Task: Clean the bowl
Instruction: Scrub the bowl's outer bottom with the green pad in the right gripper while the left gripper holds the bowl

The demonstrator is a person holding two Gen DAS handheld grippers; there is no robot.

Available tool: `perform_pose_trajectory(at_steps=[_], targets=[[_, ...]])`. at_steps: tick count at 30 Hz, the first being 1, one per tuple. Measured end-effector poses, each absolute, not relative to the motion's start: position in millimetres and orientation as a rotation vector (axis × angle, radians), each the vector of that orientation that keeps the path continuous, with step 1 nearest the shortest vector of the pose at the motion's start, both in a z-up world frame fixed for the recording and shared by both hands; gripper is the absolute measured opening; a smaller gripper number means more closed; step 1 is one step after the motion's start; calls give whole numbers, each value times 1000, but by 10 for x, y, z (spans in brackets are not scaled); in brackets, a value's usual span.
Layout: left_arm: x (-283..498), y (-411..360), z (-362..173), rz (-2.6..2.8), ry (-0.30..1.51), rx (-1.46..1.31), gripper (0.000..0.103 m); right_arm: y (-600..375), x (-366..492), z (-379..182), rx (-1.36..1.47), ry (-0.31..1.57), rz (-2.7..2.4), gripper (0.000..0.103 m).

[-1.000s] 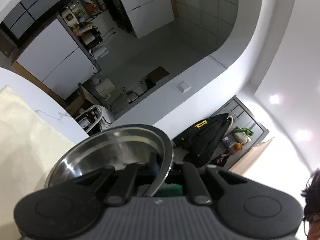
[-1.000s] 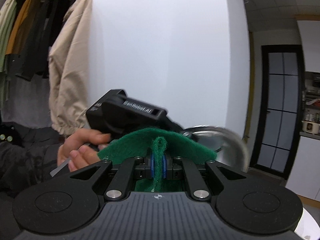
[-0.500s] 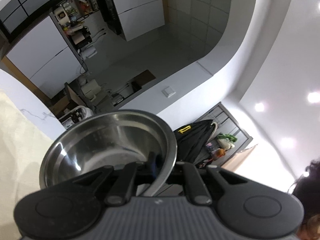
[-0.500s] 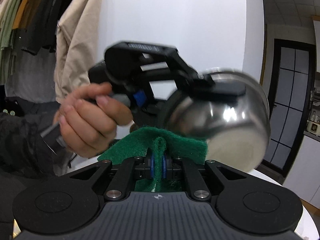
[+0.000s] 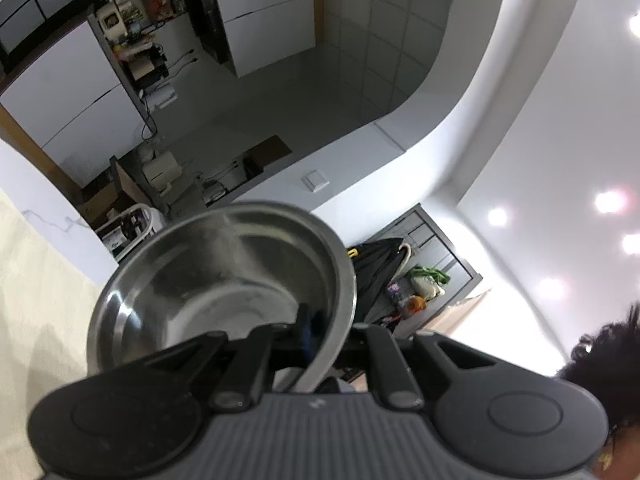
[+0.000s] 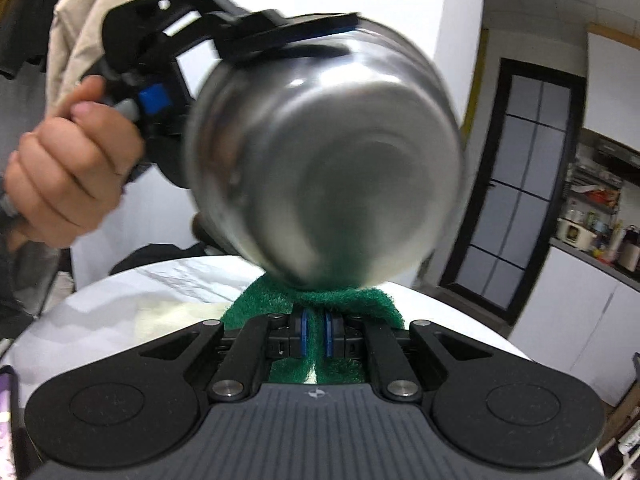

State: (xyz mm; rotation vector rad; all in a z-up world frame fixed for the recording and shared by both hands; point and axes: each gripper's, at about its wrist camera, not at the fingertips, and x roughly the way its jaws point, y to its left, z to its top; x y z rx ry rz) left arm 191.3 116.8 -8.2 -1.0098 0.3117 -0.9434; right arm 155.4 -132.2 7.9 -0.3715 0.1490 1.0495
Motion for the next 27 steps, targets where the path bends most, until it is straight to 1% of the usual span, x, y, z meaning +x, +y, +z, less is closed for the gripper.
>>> perform_pose_trajectory(at_steps=[9, 18, 27], targets=[[1874, 1200, -80, -958, 307, -1007, 6, -1490, 1723, 74, -333, 133, 985, 9], [1870, 1263, -92, -931, 315, -1005, 6, -1520, 1705, 111, -329, 68, 950, 9], [1862, 1266, -73, -923, 309, -1001, 6, -1413, 1677, 65, -389, 112, 1011, 9]])
